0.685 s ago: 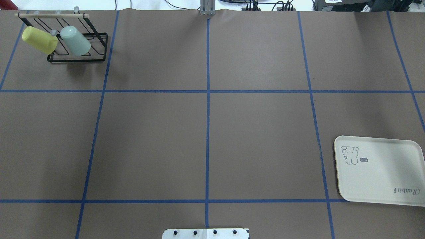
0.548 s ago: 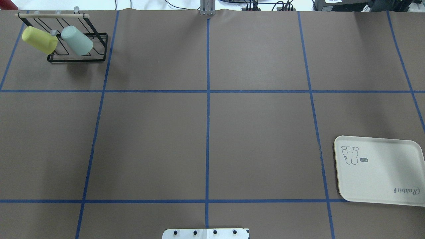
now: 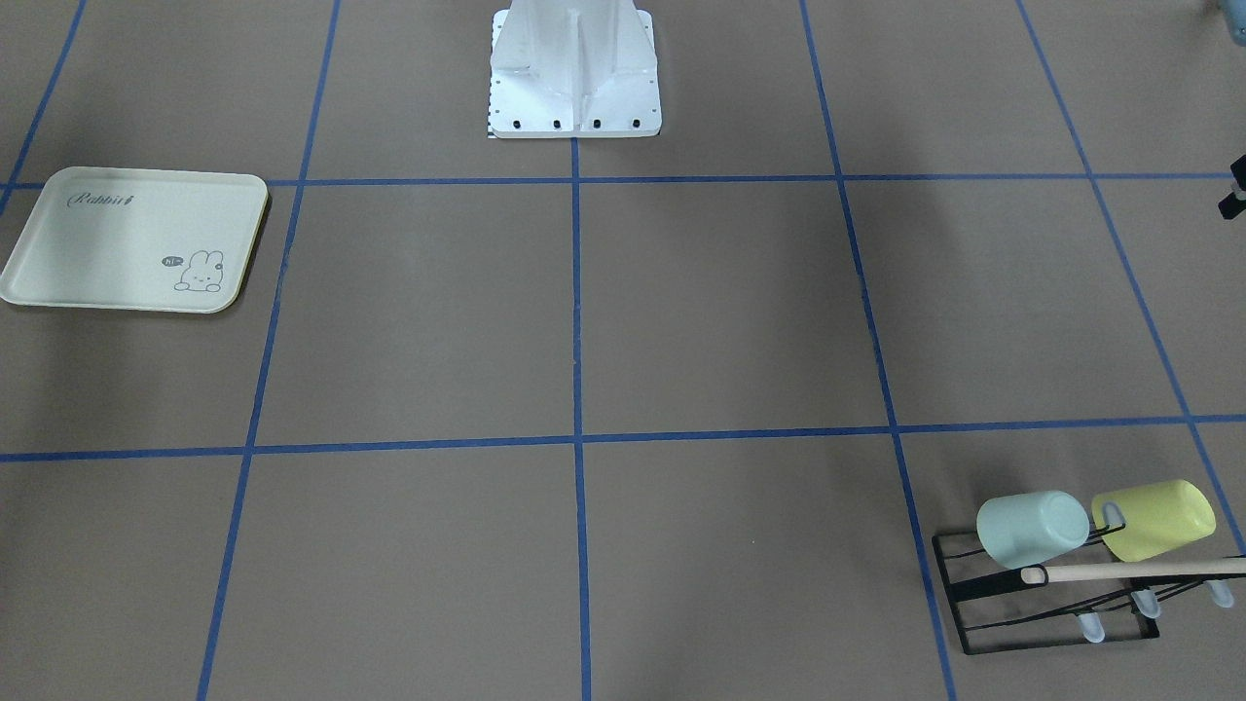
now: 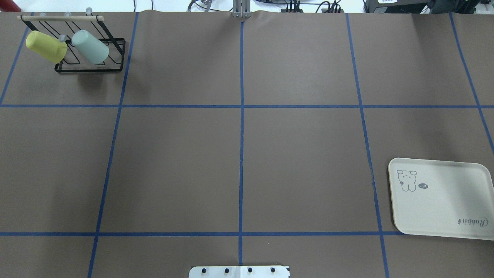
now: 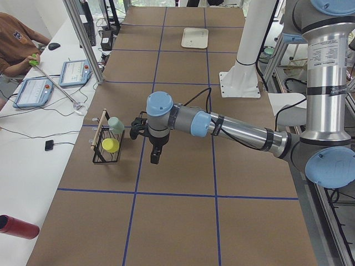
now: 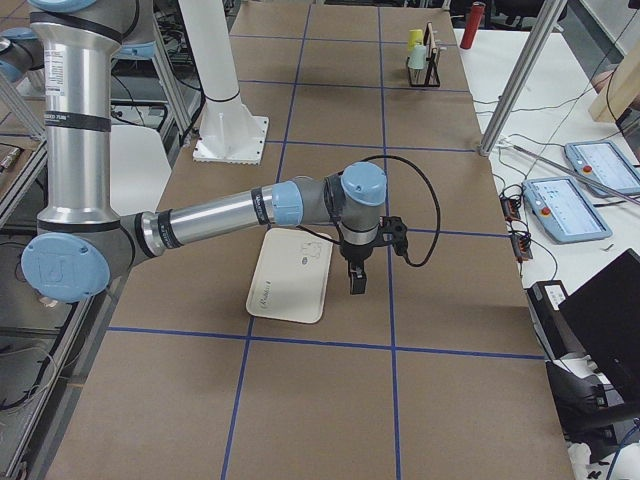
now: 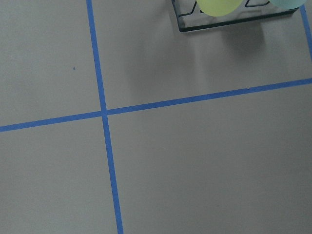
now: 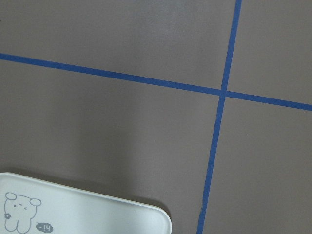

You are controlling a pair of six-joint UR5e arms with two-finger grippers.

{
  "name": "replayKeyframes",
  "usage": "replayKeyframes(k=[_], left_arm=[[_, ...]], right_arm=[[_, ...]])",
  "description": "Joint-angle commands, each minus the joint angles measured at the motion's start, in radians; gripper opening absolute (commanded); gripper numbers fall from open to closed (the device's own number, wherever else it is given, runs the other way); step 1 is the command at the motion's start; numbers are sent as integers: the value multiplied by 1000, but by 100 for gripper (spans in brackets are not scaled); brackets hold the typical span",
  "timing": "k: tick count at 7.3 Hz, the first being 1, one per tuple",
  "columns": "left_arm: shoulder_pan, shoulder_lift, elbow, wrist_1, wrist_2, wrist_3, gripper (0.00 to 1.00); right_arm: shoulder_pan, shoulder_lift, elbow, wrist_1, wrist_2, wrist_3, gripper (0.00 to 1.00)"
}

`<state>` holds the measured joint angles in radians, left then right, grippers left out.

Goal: Left arm grabs green cup and hands to right arm on tray

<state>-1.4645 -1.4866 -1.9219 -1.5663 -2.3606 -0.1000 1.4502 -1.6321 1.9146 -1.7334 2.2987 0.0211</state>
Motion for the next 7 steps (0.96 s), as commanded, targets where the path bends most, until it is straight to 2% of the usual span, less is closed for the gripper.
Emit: replayKeyframes(k=[1, 6, 7], left_arm=[[16, -9, -2, 0, 0, -1, 100], [26, -21, 17, 32, 32, -3, 100], [30, -85, 26, 101, 23, -4, 100]], right_arm=[[-1, 0, -2, 0, -1, 2, 100], [2, 0, 1, 0, -4, 8, 100], [2, -3, 1, -2, -4, 8, 100]])
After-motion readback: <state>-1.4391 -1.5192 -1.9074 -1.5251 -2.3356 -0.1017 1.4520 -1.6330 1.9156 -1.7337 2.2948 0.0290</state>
